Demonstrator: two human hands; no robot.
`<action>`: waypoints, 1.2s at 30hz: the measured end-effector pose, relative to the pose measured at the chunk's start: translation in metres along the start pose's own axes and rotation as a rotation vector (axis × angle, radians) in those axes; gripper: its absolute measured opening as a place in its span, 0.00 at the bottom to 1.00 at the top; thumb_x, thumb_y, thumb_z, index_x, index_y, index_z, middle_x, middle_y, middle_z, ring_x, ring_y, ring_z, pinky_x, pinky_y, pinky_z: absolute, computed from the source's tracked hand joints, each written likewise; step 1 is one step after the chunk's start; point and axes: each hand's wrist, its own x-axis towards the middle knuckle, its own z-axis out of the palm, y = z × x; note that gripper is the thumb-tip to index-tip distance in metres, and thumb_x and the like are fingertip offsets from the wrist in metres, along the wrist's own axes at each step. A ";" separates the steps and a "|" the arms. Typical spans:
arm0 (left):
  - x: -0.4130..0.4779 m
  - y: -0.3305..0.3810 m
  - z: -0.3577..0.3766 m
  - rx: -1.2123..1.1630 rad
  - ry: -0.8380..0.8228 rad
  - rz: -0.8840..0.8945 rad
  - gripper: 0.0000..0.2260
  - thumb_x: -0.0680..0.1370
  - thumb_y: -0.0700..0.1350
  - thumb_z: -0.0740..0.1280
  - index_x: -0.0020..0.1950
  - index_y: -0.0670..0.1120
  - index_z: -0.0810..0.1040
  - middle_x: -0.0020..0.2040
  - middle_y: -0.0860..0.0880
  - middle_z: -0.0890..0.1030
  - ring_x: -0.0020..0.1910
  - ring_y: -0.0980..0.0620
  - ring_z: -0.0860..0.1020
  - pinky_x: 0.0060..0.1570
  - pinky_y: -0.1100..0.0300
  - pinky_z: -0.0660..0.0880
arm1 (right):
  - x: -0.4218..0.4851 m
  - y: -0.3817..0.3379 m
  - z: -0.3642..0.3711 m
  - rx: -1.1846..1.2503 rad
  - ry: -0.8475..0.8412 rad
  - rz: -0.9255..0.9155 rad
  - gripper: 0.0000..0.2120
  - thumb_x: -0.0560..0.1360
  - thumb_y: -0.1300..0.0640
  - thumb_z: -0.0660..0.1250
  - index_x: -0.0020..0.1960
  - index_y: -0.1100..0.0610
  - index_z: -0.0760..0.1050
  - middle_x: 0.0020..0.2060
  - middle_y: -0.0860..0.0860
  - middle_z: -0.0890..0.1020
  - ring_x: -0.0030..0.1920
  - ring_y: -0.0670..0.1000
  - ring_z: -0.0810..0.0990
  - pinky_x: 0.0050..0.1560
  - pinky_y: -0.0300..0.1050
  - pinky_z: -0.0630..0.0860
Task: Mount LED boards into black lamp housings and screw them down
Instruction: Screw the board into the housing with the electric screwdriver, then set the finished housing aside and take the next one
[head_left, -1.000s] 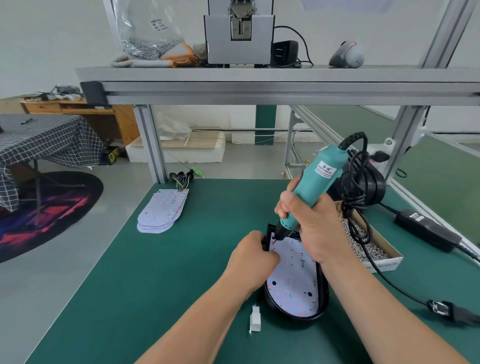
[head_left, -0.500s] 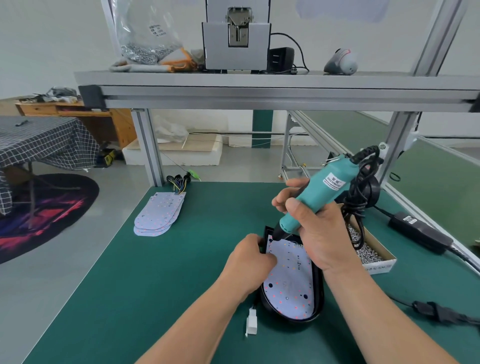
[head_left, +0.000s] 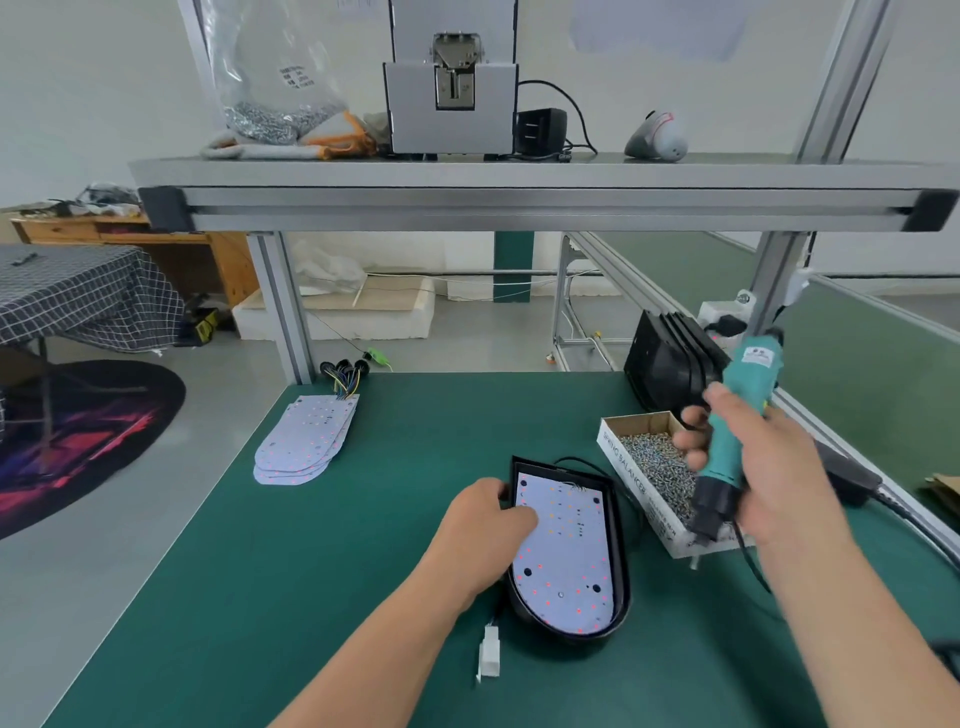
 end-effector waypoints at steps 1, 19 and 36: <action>-0.001 0.001 0.000 -0.007 -0.004 -0.003 0.10 0.69 0.47 0.64 0.45 0.42 0.75 0.37 0.51 0.73 0.35 0.49 0.69 0.40 0.54 0.66 | 0.003 -0.002 -0.015 -0.054 0.015 0.044 0.08 0.82 0.55 0.70 0.56 0.59 0.76 0.41 0.56 0.85 0.33 0.53 0.84 0.26 0.41 0.78; -0.006 0.007 -0.003 -0.136 0.027 -0.021 0.13 0.79 0.46 0.66 0.56 0.36 0.75 0.45 0.45 0.80 0.43 0.48 0.76 0.46 0.48 0.75 | 0.012 -0.010 -0.115 -1.472 0.019 0.028 0.16 0.80 0.48 0.71 0.65 0.51 0.75 0.44 0.49 0.80 0.43 0.55 0.79 0.47 0.53 0.75; -0.006 0.007 -0.006 -0.355 0.018 -0.014 0.10 0.83 0.48 0.70 0.64 0.51 0.77 0.52 0.51 0.89 0.49 0.50 0.88 0.42 0.53 0.85 | -0.056 0.029 0.019 -1.089 -0.395 -0.186 0.23 0.77 0.38 0.71 0.69 0.44 0.75 0.45 0.34 0.84 0.50 0.36 0.81 0.51 0.34 0.73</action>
